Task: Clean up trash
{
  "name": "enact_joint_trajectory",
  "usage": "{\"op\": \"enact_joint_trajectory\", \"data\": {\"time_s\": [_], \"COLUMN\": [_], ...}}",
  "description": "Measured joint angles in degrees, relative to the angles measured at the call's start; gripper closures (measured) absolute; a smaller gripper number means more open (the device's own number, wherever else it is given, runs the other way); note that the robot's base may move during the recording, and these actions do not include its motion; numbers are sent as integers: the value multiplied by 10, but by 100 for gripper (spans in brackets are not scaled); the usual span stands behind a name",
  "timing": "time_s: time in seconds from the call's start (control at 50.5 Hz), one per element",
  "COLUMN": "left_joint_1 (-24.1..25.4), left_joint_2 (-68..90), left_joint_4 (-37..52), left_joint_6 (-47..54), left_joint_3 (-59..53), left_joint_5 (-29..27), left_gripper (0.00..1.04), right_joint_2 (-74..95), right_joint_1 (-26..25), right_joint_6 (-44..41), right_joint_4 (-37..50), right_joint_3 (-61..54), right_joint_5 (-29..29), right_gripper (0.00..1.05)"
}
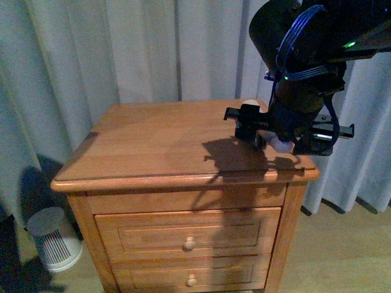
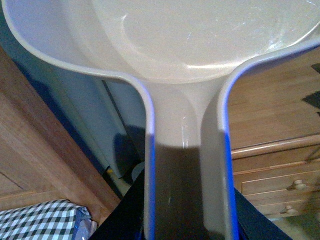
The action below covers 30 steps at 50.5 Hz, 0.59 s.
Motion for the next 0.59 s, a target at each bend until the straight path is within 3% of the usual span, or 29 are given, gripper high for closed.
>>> {"op": "enact_joint_trajectory", "data": {"time_s": [0.257, 0.594], "left_joint_1": [0, 0], "left_joint_2": [0, 0], "left_joint_4": [0, 0], "left_joint_6": [0, 0], "left_joint_3": [0, 0], "left_joint_5": [0, 0], "left_gripper": [80, 80], "right_joint_2": [-2, -41], "right_joint_1": [-2, -12], "right_joint_6": [-3, -37], "right_joint_4": [10, 54], "right_joint_3": [-5, -47], "right_joint_5": [-20, -35], "right_gripper": [83, 84]}}
